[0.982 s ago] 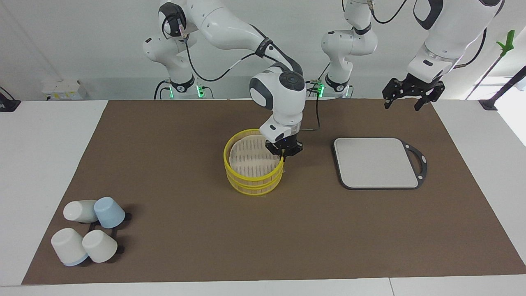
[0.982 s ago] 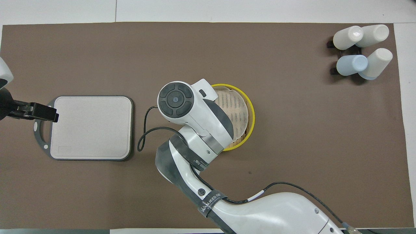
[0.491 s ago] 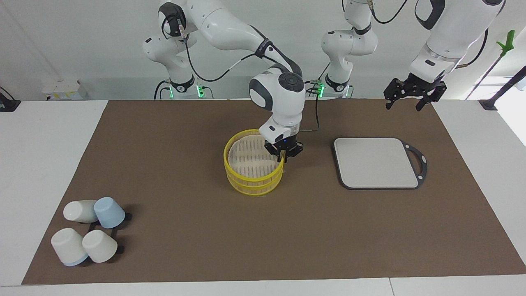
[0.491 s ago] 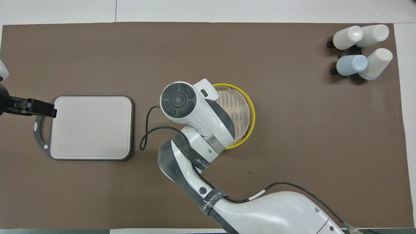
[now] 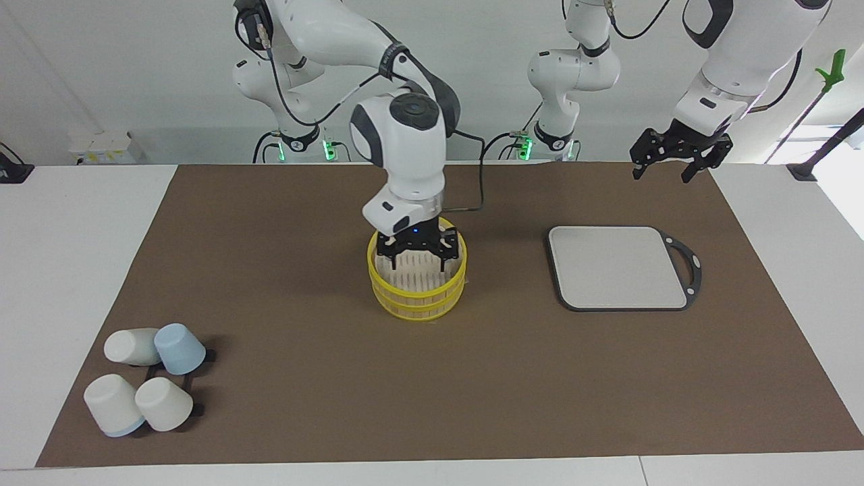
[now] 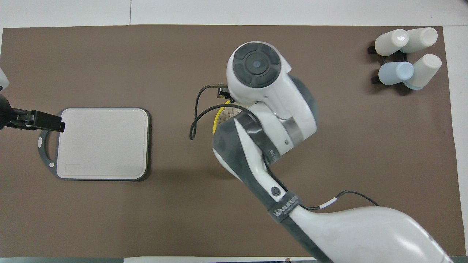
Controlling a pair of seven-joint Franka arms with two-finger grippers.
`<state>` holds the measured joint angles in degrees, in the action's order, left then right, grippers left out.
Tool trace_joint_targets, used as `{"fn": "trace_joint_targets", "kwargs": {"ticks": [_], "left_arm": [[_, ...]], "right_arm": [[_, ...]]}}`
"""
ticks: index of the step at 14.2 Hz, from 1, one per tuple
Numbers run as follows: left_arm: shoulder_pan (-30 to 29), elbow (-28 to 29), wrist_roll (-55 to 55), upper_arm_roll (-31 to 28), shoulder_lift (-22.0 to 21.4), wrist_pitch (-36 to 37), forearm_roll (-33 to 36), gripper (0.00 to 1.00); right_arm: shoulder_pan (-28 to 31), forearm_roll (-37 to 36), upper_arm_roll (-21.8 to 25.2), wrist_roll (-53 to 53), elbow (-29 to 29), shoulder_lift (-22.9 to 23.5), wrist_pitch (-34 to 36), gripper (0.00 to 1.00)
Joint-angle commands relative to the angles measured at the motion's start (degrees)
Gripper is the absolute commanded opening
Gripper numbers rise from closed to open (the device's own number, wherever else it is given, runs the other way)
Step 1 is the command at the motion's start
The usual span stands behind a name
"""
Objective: Place bun in steamer
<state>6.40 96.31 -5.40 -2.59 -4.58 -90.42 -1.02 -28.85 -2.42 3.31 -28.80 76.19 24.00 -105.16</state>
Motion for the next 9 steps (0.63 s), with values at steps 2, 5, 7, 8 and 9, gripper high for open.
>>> {"fn": "trace_joint_targets", "kwargs": {"ticks": [2,5,7,8,9], "left_arm": [[-0.3,1.6,0.4,-0.1,-1.4,-1.3,-0.9,1.0],[-0.3,1.5,0.4,-0.1,-1.4,-1.3,-0.8,1.0],[-0.3,1.5,0.4,-0.1,-1.4,-1.2,-0.9,1.0],[-0.3,1.6,0.4,-0.1,-1.4,-1.2,-0.9,1.0],[-0.3,1.5,0.4,-0.1,-1.4,-1.2,-0.9,1.0]], "right_arm": [[11.0,0.4,-0.9,15.4,1.5,-5.9,5.8,1.0],[20.4,0.4,-1.1,21.9,1.9,-9.2,8.4,1.0],[23.9,0.7,-1.0,28.9,2.0,-10.7,11.9,1.0],[25.7,0.7,-1.0,31.7,2.0,-11.2,12.6,1.0],[27.3,0.7,-1.0,33.7,2.0,-11.7,14.2,1.0]]}}
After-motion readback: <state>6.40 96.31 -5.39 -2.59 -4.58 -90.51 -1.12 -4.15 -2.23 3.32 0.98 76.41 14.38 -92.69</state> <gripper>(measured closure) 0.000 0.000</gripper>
